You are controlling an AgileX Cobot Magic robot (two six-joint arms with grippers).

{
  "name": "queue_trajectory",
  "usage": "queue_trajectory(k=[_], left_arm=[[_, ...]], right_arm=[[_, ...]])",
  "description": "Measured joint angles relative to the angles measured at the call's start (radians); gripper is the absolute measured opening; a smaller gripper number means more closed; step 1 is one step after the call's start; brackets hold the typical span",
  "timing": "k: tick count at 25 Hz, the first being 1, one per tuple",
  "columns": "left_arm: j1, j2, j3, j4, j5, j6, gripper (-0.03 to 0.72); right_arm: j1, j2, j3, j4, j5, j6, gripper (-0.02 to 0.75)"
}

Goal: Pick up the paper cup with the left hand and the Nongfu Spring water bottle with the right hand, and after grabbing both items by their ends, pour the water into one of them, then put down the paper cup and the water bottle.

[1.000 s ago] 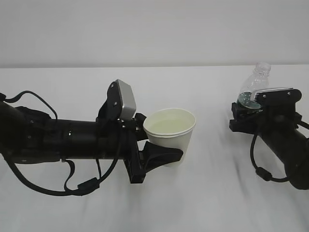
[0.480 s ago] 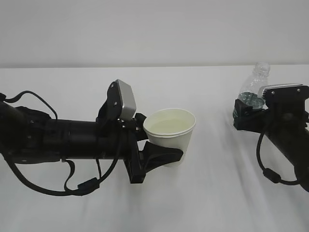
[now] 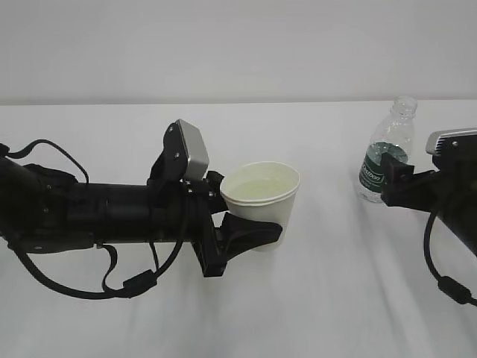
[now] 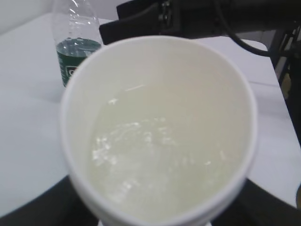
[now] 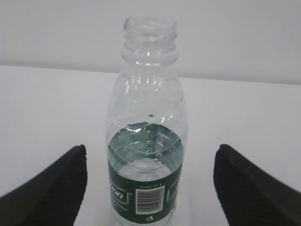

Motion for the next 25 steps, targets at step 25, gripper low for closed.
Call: queue_trajectory(k=[25], left_arm=[[0.002, 0.000, 0.000, -0.349, 0.077, 0.187, 0.438]], right_arm=[[0.000, -0.296, 0.163, 0.000, 0.014, 0.000, 0.613]])
